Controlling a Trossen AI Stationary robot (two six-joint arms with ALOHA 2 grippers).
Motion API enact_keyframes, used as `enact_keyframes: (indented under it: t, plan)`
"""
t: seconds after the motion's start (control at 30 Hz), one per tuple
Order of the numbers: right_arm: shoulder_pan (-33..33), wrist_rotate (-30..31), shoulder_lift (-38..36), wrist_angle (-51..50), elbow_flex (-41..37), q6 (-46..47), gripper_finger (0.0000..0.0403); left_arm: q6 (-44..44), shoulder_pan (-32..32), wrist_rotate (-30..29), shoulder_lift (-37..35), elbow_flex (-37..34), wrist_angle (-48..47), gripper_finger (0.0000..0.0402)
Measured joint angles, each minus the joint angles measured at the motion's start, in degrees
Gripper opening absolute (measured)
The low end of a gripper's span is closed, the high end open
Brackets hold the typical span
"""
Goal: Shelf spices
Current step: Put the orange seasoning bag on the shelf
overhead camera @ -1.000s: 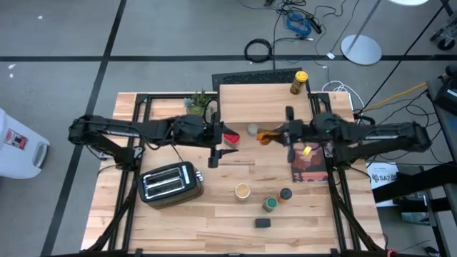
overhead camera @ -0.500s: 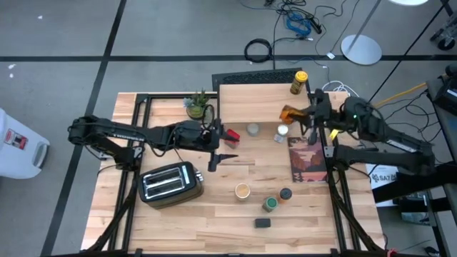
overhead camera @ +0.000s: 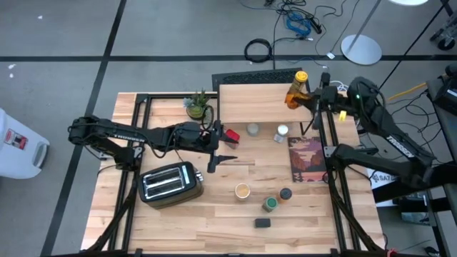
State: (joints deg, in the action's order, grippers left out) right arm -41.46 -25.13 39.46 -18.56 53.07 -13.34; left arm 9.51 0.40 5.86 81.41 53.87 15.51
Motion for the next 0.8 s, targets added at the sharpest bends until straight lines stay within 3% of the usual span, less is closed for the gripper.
enact_keyframes:
  t: [0.4, 0.8]
  plan:
    - [-15.0, -17.5, 12.0, 0.6, 5.6, -1.5, 0.0006, 0.1, 0.0, 0.0, 0.0, 0.0, -0.4, 0.0263]
    - [-27.7, -33.6, 19.2, -1.2, 6.4, -6.9, 0.0006, 0.2, 0.0, 0.4, 0.0, 0.0, -1.5, 0.0263]
